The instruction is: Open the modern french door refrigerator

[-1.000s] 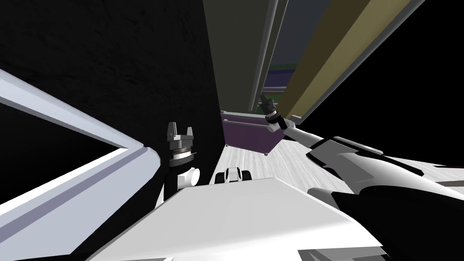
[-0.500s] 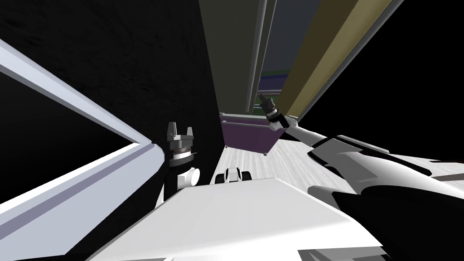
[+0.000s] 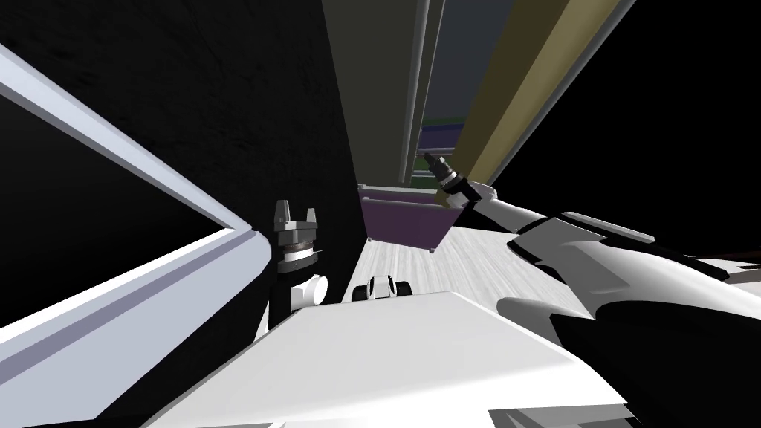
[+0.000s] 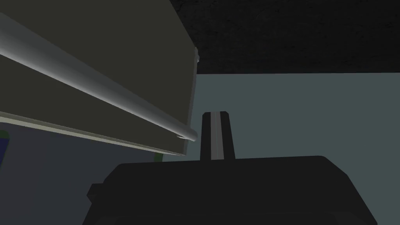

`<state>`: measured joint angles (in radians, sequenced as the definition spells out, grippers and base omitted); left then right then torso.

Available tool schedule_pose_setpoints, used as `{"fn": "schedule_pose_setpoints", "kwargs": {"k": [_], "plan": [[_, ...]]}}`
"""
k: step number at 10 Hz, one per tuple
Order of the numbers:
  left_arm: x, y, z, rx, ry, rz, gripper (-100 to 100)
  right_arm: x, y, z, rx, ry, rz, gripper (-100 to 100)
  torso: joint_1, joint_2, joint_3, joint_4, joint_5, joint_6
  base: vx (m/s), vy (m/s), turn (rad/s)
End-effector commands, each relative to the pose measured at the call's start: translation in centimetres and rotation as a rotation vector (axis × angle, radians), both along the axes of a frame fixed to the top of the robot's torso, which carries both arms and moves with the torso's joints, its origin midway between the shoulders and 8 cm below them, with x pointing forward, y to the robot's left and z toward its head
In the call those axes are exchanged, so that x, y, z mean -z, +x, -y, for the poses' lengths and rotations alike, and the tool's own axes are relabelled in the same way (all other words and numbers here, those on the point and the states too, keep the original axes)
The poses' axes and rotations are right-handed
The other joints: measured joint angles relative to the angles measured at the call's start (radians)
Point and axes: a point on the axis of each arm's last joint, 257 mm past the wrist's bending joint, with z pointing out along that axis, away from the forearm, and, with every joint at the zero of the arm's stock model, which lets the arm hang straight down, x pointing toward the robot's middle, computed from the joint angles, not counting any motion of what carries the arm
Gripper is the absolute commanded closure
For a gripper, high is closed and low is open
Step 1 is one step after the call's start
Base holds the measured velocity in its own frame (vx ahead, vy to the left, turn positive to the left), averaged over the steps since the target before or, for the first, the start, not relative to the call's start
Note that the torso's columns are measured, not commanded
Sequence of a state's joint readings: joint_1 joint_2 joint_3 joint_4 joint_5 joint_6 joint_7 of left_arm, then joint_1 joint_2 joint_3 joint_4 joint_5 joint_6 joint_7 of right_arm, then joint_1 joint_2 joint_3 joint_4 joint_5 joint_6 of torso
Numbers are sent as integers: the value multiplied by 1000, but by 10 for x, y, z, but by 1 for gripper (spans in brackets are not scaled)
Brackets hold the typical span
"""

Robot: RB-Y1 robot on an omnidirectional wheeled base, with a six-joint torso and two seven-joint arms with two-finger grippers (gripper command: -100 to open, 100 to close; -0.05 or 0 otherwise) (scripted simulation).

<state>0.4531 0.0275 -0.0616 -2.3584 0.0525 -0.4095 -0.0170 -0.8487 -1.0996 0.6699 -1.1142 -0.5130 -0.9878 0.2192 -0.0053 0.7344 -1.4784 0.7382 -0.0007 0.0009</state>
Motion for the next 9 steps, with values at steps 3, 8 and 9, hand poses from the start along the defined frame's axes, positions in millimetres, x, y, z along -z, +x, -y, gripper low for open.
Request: {"fn": "schedule_pose_setpoints", "kwargs": {"k": [3,8,9], "plan": [[0,0,0,0,0,0,0,13,39,17,184,-191,-12,100,6,4,3,1,1,0,-100,-7,-6],[0,0,0,0,0,0,0,21,83,66,464,-470,-1,100,6,0,0,-1,1,-1,-98,4,-19],[0,0,0,0,0,0,0,17,90,76,506,-493,-1,100,6,5,3,0,1,-1,-152,3,-25]]}}
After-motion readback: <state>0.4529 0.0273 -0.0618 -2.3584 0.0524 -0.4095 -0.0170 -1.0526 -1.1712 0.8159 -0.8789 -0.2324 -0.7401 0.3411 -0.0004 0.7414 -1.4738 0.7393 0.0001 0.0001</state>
